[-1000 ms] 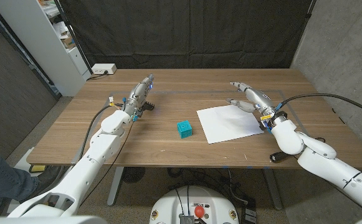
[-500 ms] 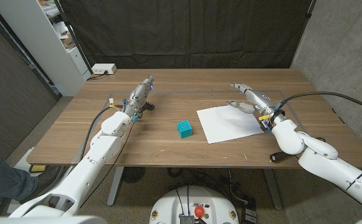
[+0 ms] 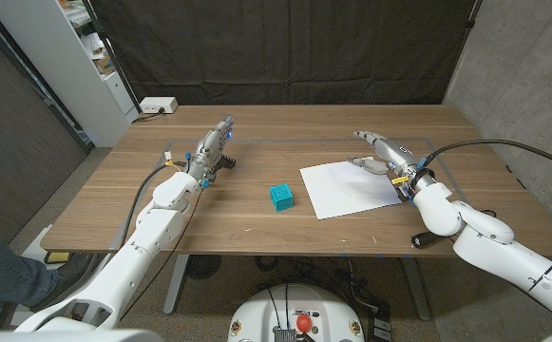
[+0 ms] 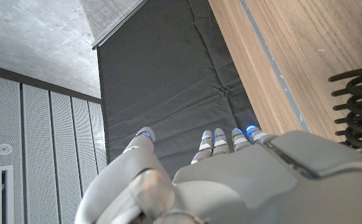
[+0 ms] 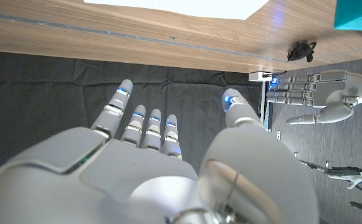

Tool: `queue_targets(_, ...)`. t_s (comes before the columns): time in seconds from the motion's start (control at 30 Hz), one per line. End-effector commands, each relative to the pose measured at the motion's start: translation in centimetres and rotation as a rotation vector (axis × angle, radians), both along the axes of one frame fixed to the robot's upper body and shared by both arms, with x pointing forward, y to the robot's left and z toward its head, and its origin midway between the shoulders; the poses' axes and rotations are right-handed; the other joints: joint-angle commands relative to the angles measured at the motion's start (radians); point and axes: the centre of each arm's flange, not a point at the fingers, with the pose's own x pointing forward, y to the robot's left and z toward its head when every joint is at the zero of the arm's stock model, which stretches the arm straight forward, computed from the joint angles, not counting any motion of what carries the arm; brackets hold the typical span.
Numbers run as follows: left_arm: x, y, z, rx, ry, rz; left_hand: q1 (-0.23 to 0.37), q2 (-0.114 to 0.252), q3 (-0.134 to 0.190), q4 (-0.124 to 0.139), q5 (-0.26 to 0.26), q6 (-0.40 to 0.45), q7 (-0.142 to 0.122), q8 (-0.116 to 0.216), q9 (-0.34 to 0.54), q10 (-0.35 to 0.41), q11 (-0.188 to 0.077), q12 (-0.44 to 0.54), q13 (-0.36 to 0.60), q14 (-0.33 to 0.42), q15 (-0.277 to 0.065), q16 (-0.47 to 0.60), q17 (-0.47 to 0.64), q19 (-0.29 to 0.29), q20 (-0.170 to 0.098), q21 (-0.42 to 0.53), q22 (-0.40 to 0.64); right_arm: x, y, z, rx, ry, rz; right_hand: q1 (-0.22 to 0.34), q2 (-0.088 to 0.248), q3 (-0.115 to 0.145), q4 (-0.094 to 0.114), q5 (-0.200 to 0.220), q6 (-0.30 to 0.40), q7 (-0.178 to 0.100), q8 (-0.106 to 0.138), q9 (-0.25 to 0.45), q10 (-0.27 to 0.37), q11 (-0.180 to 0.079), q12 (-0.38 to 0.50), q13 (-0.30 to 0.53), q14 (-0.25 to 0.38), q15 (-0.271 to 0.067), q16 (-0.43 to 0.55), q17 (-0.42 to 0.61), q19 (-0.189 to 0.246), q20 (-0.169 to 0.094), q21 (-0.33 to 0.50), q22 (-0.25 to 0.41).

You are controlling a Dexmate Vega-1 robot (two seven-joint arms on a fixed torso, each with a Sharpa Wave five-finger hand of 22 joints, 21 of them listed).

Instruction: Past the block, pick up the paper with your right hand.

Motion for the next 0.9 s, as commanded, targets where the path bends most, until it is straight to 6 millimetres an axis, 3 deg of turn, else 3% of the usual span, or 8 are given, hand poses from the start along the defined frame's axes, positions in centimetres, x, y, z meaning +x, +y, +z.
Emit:
queue_targets(0.03, -0.19, 0.46, -0.19, -0.002, 0.002, 0.007, 0.002, 0.009, 0.000, -0.004, -0.001, 0.007, 0.005, 0.004, 0.002, -0.003, 0.000, 0.010, -0.001, -0.003, -0.003, 0.005, 0.006, -0.068, 0.005, 0.004, 0.003, 0.08, 0.06, 0.02, -0.051, 0.038, -0.054, -0.001, -0.007, 0.004, 0.002, 0.007, 0.000, -0.007, 0.008, 0.001, 0.002, -0.001, 0.011, 0.003, -0.002, 0.001, 0.006, 0.001, -0.004, 0.010, -0.002, 0.001)
queue_targets(0.2, -0.23, 0.45, -0.07, 0.004, 0.001, 0.007, 0.002, 0.009, 0.000, -0.005, -0.001, 0.008, 0.004, 0.004, 0.002, -0.003, -0.002, 0.009, -0.001, -0.003, -0.004, 0.005, 0.006, -0.069, 0.006, 0.004, 0.003, 0.01, 0.07, 0.14, -0.080, 0.063, -0.072, 0.000, -0.009, 0.004, 0.003, 0.009, -0.003, -0.007, 0.008, 0.001, -0.002, 0.000, 0.010, 0.003, -0.010, 0.003, 0.003, 0.001, -0.009, 0.020, -0.003, 0.001)
queue_targets(0.47, -0.22, 0.38, 0.29, 0.012, -0.002, 0.008, 0.001, 0.010, 0.000, -0.006, -0.001, 0.008, 0.005, 0.004, 0.002, -0.004, -0.002, 0.009, -0.001, -0.004, -0.004, 0.005, 0.006, -0.071, 0.005, 0.004, 0.003, -0.02, -0.12, 0.14, -0.099, 0.102, -0.101, 0.001, -0.013, 0.003, 0.004, 0.013, -0.016, 0.024, 0.005, 0.001, -0.021, 0.028, 0.006, 0.003, -0.027, 0.007, -0.001, -0.001, -0.024, 0.025, -0.006, 0.001)
queue_targets(0.9, -0.18, 0.04, 0.57, 0.016, -0.004, 0.006, 0.000, 0.011, -0.001, -0.008, -0.001, 0.008, 0.005, 0.003, 0.002, -0.005, -0.004, 0.009, -0.001, -0.005, -0.003, 0.005, 0.006, -0.074, 0.008, 0.004, 0.003, 0.08, -0.47, -0.20, -0.132, 0.162, -0.140, 0.001, -0.024, 0.000, 0.005, 0.022, -0.090, 0.036, -0.009, 0.000, -0.079, 0.045, -0.002, 0.001, -0.066, 0.016, -0.008, -0.003, -0.053, 0.045, -0.008, 0.002)
